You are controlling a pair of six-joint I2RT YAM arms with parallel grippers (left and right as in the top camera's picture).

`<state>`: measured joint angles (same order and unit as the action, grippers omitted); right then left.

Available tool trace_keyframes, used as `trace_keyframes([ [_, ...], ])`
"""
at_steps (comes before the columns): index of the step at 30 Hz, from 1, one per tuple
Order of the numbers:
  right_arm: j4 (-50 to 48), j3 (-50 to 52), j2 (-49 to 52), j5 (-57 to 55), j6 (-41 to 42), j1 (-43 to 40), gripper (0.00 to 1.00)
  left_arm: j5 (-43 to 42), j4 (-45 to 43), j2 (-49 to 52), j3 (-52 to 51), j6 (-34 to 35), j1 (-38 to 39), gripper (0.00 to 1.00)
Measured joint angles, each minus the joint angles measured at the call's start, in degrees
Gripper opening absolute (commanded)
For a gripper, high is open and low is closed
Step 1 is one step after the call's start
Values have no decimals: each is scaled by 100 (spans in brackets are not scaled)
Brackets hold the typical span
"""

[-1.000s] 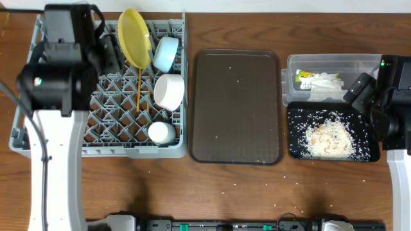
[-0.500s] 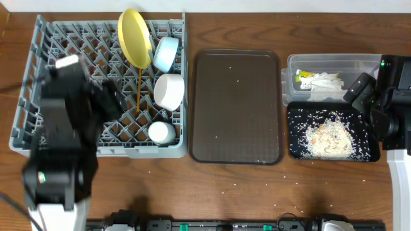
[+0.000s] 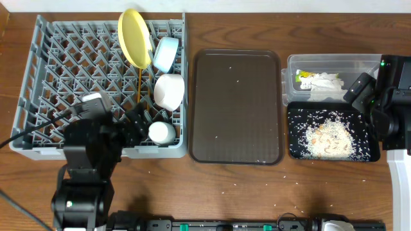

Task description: Sort waste into correct bins and load items into the dishwasher

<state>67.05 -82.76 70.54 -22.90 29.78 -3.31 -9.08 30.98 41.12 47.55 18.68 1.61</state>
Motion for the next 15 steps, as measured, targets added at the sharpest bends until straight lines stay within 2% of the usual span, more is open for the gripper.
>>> trace_keyframes([
  [2, 0, 0, 0, 0, 0, 0, 99, -341, -20, 79, -11, 39, 0, 89],
  [7, 0, 0, 0, -2, 0, 0, 99, -1054, 17, 210, -11, 127, 0, 89],
  [12, 0, 0, 0, 0, 0, 0, 99, -1019, 157, 271, -13, 92, 0, 89],
  [15, 0, 0, 0, 0, 2, 0, 99, -807, 157, 361, -13, -160, 0, 89],
])
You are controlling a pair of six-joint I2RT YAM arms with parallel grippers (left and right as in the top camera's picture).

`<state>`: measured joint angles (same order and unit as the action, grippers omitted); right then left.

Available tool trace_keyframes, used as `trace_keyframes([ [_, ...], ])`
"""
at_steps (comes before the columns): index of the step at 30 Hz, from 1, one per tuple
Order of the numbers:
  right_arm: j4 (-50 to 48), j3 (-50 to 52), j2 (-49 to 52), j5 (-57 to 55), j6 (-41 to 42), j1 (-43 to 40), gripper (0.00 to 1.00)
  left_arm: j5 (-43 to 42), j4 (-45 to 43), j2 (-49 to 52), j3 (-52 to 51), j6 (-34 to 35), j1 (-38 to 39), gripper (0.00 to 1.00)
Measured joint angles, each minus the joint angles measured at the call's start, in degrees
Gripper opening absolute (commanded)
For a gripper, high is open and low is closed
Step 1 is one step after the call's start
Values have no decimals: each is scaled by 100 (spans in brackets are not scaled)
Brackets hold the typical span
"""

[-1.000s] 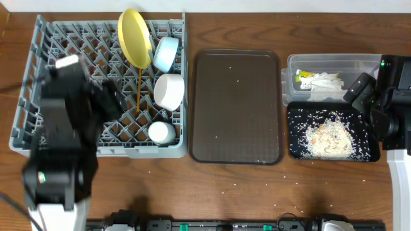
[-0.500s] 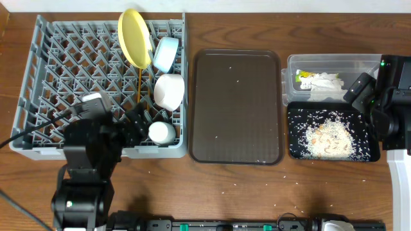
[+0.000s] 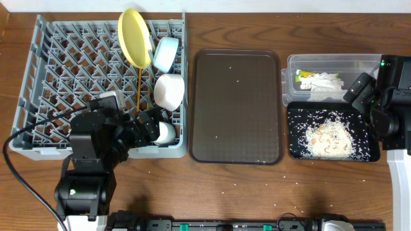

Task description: Sort waste into correct bins and load items into the dishwasher

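Observation:
The grey dish rack (image 3: 58,70) on the left holds an upright yellow plate (image 3: 133,37), a pale blue cup (image 3: 167,54), a white bowl (image 3: 169,90), a thin orange stick (image 3: 139,83) and a small white cup (image 3: 167,133) at its front right corner. My left gripper (image 3: 151,126) lies over the rack's front edge, its fingers against the small cup's left side and covering part of it. Whether they grip it is unclear. My right gripper (image 3: 359,90) hovers at the right, over the seam between the two bins, jaws not readable.
A brown tray (image 3: 237,106) sits mid-table with a few rice grains on it. At the right, a clear bin (image 3: 334,64) holds paper scraps and a black bin (image 3: 302,147) holds rice waste. Loose grains dot the wooden table near the front.
My left arm has shifted right and slightly toward the rack, so its gripper now overlaps the small white cup instead of sitting just left of it. The right arm has not moved.

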<state>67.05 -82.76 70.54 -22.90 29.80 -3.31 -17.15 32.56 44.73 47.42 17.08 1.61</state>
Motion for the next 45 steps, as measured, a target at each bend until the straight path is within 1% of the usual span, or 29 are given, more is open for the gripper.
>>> trace_keyframes([
  [4, 0, 0, 0, 0, -2, 0, 99, 398, -2, 192, 0, -496, 0, 90],
  [8, 0, 0, 0, 0, 0, 0, 99, 879, -160, 221, -52, -765, 2, 90],
  [9, -2, 0, 0, 0, -2, 0, 99, 949, -332, 166, -111, -824, 2, 90],
  [12, -4, 0, 0, 0, -2, 0, 99, 1113, -1224, -219, -555, -1084, -22, 90],
  [14, -2, 0, 0, 0, -2, 0, 99, 1158, -1873, -651, -1025, -1217, -101, 90],
  [17, -2, 0, 0, 2, -2, 0, 99, 1204, -2581, -1440, -1860, -1320, -341, 90],
  [20, -7, 0, 0, -2, 0, 0, 99, 1252, -3001, -2197, -2656, -1397, -599, 90],
  [23, 0, 0, 0, 0, -2, 0, 99, 1287, -3117, -2870, -3296, -1445, -796, 90],
  [26, 0, 0, 0, 0, -2, 0, 99, 1305, -3265, -3353, -3738, -1587, -835, 90],
  [29, -2, 0, 0, 0, -2, 0, 99, 1309, -3534, -3746, -4138, -1727, -837, 90],
  [32, 0, 0, 0, 0, -2, 0, 99, 1309, -3580, -4022, -4404, -1829, -837, 90],
  [35, 0, 0, 0, 0, -2, 0, 99, 1325, -3521, -4260, -4625, -1884, -837, 90],
  [37, -2, 0, 0, 0, -2, 0, 99, 1327, -3254, -4350, -4671, -1893, -837, 90],
  [39, 0, 0, 0, 0, -2, 0, 99, 1366, -3167, -4382, -4677, -1906, -837, 90],
  [45, 0, 0, 0, 0, -2, 0, 99, 1410, -3132, -4404, -4666, -1906, -837, 91],
])
